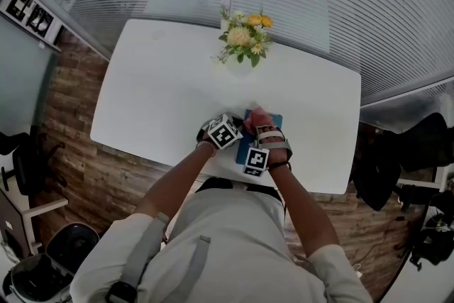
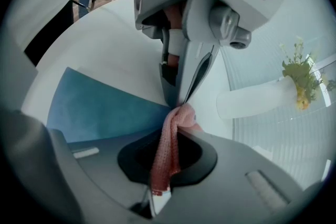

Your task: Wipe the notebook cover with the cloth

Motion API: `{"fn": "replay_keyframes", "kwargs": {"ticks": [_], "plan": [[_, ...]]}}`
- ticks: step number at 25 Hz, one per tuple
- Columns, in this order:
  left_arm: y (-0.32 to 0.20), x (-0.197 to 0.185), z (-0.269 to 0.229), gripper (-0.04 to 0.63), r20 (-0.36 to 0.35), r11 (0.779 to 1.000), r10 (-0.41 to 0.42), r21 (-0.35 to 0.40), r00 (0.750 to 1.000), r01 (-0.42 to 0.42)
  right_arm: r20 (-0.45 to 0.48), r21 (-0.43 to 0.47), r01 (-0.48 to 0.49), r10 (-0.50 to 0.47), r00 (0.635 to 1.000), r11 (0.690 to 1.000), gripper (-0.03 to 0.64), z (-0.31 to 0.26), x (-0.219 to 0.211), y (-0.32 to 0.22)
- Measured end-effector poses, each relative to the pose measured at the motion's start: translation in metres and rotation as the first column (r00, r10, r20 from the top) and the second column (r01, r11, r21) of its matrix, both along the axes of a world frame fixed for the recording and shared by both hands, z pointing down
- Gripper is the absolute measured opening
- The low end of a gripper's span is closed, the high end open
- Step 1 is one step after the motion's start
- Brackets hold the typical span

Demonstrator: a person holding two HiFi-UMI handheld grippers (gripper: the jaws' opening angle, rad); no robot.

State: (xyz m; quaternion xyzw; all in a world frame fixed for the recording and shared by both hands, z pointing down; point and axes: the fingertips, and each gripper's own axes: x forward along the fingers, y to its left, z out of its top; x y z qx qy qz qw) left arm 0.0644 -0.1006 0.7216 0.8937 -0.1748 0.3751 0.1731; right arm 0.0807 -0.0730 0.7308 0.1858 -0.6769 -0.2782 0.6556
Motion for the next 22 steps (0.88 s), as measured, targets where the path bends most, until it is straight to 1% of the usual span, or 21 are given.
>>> {"fn": "replay_keyframes", "kwargs": {"ticks": [22], "plan": [[-0.001, -0.001, 0.001, 0.002, 0.002, 1.000, 0.001, -0.007, 1.000, -0.001, 0.003, 0.005, -0.003, 0.003, 1.000, 1.000, 0.005, 0.000, -0.004, 0.014]]}}
